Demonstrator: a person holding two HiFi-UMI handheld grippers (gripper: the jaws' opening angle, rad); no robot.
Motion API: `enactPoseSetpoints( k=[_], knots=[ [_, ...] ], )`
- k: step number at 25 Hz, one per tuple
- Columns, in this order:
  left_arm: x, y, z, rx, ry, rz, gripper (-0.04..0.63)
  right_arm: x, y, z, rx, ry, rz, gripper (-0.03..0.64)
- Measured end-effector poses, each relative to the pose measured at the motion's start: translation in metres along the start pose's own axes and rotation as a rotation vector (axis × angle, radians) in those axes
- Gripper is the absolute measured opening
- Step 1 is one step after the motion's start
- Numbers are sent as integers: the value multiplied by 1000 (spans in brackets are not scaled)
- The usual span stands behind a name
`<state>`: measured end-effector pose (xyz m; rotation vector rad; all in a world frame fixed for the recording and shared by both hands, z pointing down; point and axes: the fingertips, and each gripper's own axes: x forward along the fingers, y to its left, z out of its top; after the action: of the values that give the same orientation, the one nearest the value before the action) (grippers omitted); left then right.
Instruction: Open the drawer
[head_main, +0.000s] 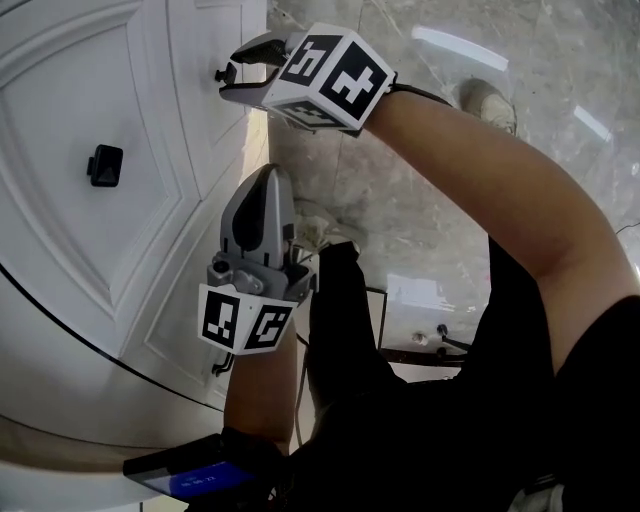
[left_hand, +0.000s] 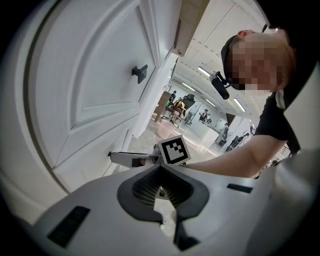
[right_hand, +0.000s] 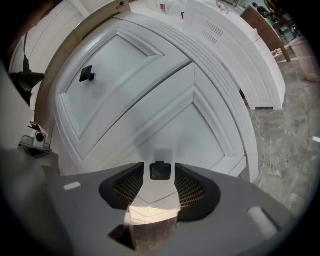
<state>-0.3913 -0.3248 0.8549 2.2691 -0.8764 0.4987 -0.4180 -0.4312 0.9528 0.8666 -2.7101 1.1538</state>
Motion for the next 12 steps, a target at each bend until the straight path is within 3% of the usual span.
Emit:
enactPoseSetpoints(
  k=[12],
  knots=[
    [-1,-3,3,9,-22,-12,-9,14,-2,-2,-3,19,-9,135]
  ],
)
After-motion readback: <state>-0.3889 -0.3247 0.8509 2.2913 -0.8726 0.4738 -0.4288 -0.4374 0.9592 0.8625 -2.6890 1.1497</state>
